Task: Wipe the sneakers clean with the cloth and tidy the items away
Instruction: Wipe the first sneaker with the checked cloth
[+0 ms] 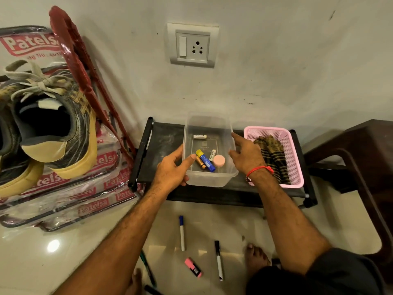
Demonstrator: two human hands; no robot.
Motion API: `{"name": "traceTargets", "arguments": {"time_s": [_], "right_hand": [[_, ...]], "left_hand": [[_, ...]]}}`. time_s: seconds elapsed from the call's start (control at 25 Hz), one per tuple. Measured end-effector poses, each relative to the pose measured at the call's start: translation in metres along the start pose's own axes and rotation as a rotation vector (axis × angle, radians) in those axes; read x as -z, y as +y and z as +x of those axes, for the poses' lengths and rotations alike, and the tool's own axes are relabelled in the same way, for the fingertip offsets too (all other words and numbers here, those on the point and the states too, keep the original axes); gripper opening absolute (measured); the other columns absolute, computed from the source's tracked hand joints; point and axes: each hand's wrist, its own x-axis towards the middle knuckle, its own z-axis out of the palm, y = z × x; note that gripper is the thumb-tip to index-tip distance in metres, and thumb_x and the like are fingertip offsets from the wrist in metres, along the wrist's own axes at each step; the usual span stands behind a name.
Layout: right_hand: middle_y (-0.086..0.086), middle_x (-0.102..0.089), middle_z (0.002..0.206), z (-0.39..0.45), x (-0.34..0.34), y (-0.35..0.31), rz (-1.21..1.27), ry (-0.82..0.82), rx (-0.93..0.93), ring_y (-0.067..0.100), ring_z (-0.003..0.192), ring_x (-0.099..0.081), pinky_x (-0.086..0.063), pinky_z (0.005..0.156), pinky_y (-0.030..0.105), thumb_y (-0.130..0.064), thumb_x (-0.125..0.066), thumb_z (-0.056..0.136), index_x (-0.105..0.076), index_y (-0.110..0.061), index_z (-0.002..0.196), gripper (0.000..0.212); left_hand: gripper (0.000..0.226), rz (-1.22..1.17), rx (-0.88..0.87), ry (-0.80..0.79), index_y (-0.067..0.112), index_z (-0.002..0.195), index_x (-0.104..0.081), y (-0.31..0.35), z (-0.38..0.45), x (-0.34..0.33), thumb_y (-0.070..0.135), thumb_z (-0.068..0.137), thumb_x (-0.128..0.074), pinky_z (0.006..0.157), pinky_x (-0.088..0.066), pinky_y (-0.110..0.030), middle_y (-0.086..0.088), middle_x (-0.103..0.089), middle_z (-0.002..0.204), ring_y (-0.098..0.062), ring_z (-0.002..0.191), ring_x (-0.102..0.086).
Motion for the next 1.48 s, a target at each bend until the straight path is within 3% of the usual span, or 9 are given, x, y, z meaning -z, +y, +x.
{"name": "traceTargets", "arguments": {"time_s": [0.12, 0.28, 0.56, 0.8, 0.92, 1.0, 1.16, 1.32, 1.48], "right_hand": [[0.01, -0.063, 0.13, -0.004, 0.025, 0.01, 0.07, 0.125, -0.014, 0.027, 0.122, -0.057, -0.041, 0.106, 0.037, -0.017, -0.057, 0.099, -0.054, -0.013, 0.138, 0.04], [0.019, -0.066, 0.123, -0.005, 0.06, 0.059, -0.061, 0.348, -0.191, 0.036, 0.115, -0.059, -0.043, 0.102, 0.035, -0.005, -0.054, 0.096, -0.063, -0.007, 0.128, 0.033], [0.018, -0.064, 0.111, 0.053, 0.03, 0.164, -0.32, 0.1, -0.427, 0.036, 0.097, -0.062, -0.05, 0.078, 0.035, -0.027, -0.063, 0.083, -0.06, -0.012, 0.114, 0.035], [0.021, -0.063, 0.109, 0.037, 0.034, 0.127, -0.168, 0.177, -0.457, 0.036, 0.095, -0.062, -0.041, 0.071, 0.03, -0.02, -0.061, 0.09, -0.064, -0.001, 0.111, 0.028], [0.016, -0.064, 0.089, 0.024, 0.048, 0.101, 0.108, 0.38, -0.423, 0.029, 0.075, -0.055, -0.041, 0.06, 0.019, -0.029, -0.058, 0.094, -0.067, -0.006, 0.085, 0.026], [0.01, -0.065, 0.079, 0.018, 0.06, 0.075, 0.522, 0.454, -0.4, 0.028, 0.077, -0.061, -0.044, 0.061, 0.02, -0.037, -0.056, 0.095, -0.064, -0.009, 0.072, 0.037], [0.009, -0.074, 0.105, -0.002, 0.08, 0.023, 1.301, 0.325, -0.356, 0.03, 0.101, -0.069, -0.058, 0.081, 0.042, -0.037, -0.053, 0.092, -0.07, -0.016, 0.111, 0.033], [0.011, -0.073, 0.112, -0.054, 0.09, -0.03, 1.494, 0.028, -0.252, 0.034, 0.106, -0.068, -0.055, 0.09, 0.049, -0.034, -0.06, 0.093, -0.068, -0.016, 0.119, 0.033], [0.02, -0.063, 0.127, -0.103, 0.06, -0.048, 1.502, -0.123, -0.127, 0.042, 0.113, -0.062, -0.056, 0.081, 0.053, -0.003, -0.059, 0.087, -0.056, -0.017, 0.133, 0.049]], "left_hand": [[0.083, 0.138, -0.128, 0.228, 0.031, 0.154, -0.037, -0.001, 0.0, 0.003, 0.067, 0.084, -0.06, 0.098, -0.053, -0.044, 0.002, -0.053, 0.146, -0.018, 0.131, -0.052], [0.049, 0.165, -0.361, 0.389, 0.026, 0.136, -0.059, 0.003, -0.005, -0.002, 0.05, 0.093, -0.063, 0.083, -0.056, -0.035, 0.004, -0.053, 0.127, -0.008, 0.11, -0.055], [0.022, 0.299, -0.604, 0.398, 0.019, 0.116, -0.072, 0.008, -0.011, -0.025, 0.024, 0.095, -0.067, 0.063, -0.042, -0.01, 0.003, -0.056, 0.113, -0.006, 0.075, -0.051], [0.019, 0.392, -0.72, 0.374, 0.017, 0.11, -0.075, 0.008, -0.015, -0.033, 0.022, 0.091, -0.07, 0.06, -0.034, -0.002, 0.004, -0.061, 0.105, -0.005, 0.068, -0.049], [0.019, 0.37, -0.712, 0.372, 0.018, 0.11, -0.074, 0.01, -0.014, -0.032, 0.018, 0.091, -0.073, 0.06, -0.035, -0.003, 0.005, -0.06, 0.106, -0.004, 0.069, -0.05], [0.019, 0.303, -0.7, 0.356, 0.019, 0.111, -0.073, 0.013, -0.014, -0.031, 0.017, 0.093, -0.071, 0.058, -0.041, -0.004, 0.008, -0.057, 0.107, -0.003, 0.071, -0.053], [0.018, 0.083, -0.645, 0.301, 0.022, 0.112, -0.072, 0.03, -0.027, -0.022, 0.017, 0.095, -0.068, 0.066, -0.051, -0.014, 0.011, -0.058, 0.11, -0.009, 0.083, -0.061], [0.019, -0.144, -0.568, 0.304, 0.031, 0.112, -0.069, 0.057, -0.057, 0.002, 0.021, 0.098, -0.062, 0.079, -0.058, -0.024, 0.011, -0.065, 0.111, -0.008, 0.098, -0.066], [0.025, -0.299, -0.444, 0.258, 0.031, 0.121, -0.068, 0.081, -0.098, 0.023, 0.034, 0.098, -0.057, 0.086, -0.059, -0.029, 0.009, -0.071, 0.115, -0.007, 0.106, -0.068]]}}
